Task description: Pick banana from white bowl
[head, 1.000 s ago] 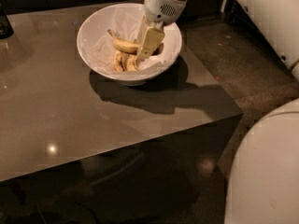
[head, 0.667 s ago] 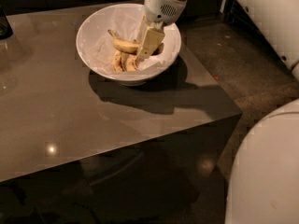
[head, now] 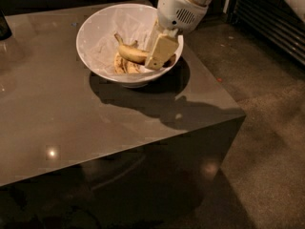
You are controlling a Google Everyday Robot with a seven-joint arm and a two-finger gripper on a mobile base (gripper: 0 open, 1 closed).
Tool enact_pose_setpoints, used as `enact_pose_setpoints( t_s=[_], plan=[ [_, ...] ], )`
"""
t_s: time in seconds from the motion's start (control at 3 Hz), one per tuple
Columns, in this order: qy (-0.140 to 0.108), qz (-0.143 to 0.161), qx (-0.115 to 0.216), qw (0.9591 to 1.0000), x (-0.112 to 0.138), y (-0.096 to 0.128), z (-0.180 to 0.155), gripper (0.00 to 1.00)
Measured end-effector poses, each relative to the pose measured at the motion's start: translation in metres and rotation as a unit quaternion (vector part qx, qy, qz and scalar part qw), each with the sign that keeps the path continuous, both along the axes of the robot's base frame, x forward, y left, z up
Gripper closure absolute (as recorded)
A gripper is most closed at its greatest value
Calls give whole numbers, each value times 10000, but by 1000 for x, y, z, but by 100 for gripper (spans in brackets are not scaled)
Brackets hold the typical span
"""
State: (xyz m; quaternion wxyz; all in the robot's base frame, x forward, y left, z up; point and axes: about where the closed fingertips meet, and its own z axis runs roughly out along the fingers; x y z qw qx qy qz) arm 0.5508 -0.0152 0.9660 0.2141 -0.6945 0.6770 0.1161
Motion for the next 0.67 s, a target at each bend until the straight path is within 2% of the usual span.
enact_pose_setpoints(
  t_s=[0.33, 0.67],
  plan=[
    [-133, -216, -21, 9997, -41, -9, 10, 100],
    [-149, -213, -53, 9996, -48, -11, 11, 100]
  ],
)
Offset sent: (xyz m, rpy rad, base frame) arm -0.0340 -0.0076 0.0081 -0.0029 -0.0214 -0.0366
